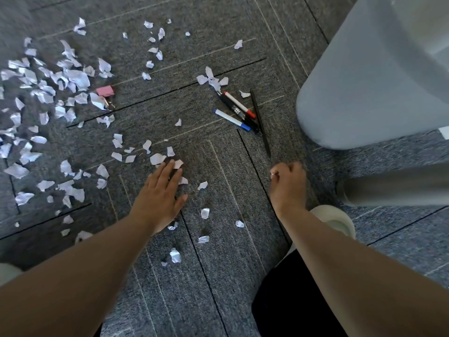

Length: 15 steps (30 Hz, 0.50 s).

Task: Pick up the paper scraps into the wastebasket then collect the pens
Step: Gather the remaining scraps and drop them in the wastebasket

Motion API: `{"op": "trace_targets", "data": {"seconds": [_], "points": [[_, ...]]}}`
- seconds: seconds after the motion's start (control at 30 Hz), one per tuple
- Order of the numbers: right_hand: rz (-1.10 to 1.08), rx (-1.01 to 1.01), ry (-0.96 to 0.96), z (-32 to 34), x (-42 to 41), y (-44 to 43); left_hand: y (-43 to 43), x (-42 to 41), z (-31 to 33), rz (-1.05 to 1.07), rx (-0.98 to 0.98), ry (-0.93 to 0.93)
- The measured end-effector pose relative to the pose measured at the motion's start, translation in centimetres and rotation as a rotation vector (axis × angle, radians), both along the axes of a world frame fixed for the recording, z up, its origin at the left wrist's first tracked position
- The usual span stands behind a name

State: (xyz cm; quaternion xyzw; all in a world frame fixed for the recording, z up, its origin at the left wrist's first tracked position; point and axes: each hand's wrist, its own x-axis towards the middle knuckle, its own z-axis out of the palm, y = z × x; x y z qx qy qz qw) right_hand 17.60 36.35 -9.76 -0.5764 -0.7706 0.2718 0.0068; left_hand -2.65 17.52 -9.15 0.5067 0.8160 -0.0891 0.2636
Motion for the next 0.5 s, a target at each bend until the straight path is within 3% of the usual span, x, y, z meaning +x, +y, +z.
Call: {"op": "trace_targets", "data": {"seconds": [0.1,0.3,0.5], "points": [[0.034,0.043,-0.076,0.1,0.5,0.2,-1.1,-0.3,-0.2,-0.002,0.027,0.000],[-0.021,-0.006,-0.011,0.8,-0.4,0.1,-1.8,-0.2,-0.4,0.009,0.053,-0.014],[0.304,0.006,0.215,2.7,-6.8,-4.9,-3.4,-0.7,-0.2,0.013,0.059,-0.004]]}}
